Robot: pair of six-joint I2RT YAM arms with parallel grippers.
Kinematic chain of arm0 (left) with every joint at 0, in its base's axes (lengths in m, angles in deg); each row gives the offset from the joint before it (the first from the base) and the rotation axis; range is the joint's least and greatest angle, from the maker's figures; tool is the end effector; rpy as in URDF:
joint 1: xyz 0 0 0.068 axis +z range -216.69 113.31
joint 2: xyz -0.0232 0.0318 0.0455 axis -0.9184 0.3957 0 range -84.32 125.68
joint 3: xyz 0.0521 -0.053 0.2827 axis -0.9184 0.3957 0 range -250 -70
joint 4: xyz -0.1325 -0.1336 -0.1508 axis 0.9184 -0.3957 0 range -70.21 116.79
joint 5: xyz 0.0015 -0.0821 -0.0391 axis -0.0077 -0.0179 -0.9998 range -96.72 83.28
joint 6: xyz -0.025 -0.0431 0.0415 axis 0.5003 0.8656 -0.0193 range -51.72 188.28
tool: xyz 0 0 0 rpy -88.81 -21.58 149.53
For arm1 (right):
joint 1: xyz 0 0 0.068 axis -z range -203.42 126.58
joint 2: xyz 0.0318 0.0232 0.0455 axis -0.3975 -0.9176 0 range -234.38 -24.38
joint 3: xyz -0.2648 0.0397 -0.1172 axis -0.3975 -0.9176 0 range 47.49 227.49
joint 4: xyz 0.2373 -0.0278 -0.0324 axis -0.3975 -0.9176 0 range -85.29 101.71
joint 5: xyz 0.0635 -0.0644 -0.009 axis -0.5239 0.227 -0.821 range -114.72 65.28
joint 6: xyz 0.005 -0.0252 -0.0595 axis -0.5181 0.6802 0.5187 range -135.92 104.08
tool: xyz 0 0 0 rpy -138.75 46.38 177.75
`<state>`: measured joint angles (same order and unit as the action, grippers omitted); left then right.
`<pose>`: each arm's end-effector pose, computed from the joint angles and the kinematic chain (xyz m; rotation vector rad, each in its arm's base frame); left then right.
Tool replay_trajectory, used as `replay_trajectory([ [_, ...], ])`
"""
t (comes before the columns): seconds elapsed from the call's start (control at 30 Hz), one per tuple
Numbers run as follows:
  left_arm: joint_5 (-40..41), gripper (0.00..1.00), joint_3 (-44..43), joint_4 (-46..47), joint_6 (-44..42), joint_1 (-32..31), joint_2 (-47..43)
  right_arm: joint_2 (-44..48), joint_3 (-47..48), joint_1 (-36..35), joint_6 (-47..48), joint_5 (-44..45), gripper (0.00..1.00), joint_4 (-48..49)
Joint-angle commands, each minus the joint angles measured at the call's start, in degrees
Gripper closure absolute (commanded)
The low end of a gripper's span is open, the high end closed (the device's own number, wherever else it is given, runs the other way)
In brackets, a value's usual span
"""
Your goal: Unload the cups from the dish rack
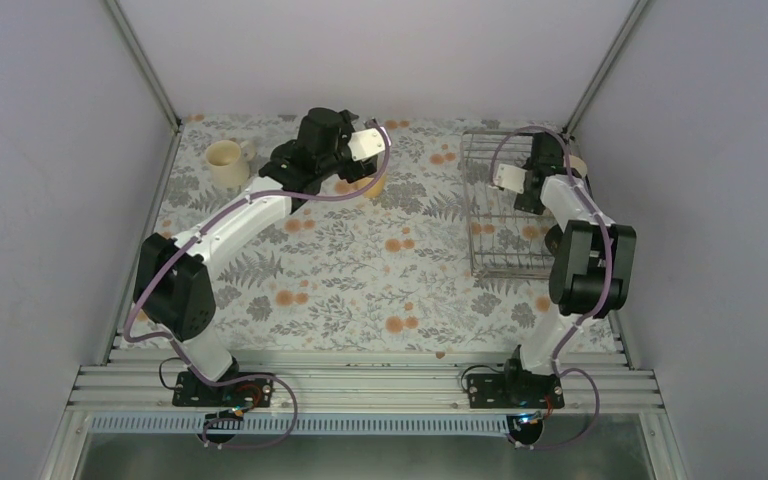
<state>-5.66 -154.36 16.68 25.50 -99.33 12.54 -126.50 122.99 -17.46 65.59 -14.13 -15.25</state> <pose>0.3373 -0.2149 0.3579 1.1941 1.5642 0.1342 0.3765 -0.0486 0.2453 -1.5865 2.1813 -0.7939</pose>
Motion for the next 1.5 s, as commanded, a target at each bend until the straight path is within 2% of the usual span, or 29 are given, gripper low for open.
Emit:
replay_trajectory([
  [0.0,0.14,0.1,1.16,2.03,0.66,-0.23,0.23,-1.93,0.18,-1.03,1.87,6.02,0.19,5.56],
  [0.27,-0.23,0.09,2.12,2.68,1.23,-0.23,-0.17,-4.68,-1.08,-1.83,3.79,10.93,0.25,13.85],
  [0.53,-1.36,0.09,3.14,2.37,1.29,-0.23,-1.0,-8.48,3.23,-1.83,2.59,11.42,0.37,11.77],
  [0.6,-1.65,0.09,3.55,2.53,1.24,-0.25,-1.43,-9.54,4.51,-1.83,1.33,10.95,0.51,10.77],
  [0.63,-1.61,0.1,3.67,2.55,1.23,-0.24,-1.54,-9.98,4.83,-1.83,1.02,10.88,0.63,10.91],
  [0.67,-1.54,0.09,3.74,2.55,1.21,-0.24,-1.7,-10.24,4.9,-1.87,0.81,10.75,0.72,11.42],
  [0.83,-1.59,0.1,3.91,2.43,1.2,-0.23,-2.24,-10.46,6.17,-1.99,-0.92,10.35,0.95,9.94],
  [1.03,-2.71,0.09,3.12,1.96,1.97,-0.23,-2.5,-8.91,12.26,-2.04,-5.63,5.99,0.96,0.4],
  [1.33,-6.77,0.09,1.37,1.06,4.11,-0.25,-4.16,-1.16,18.92,-1.93,-8.31,-2.13,0.96,-12.91],
  [1.47,-12.54,0.07,1.89,1.99,7.16,-0.23,-5.57,1.04,24.2,-1.91,-11.42,-6.9,0.96,-16.55],
])
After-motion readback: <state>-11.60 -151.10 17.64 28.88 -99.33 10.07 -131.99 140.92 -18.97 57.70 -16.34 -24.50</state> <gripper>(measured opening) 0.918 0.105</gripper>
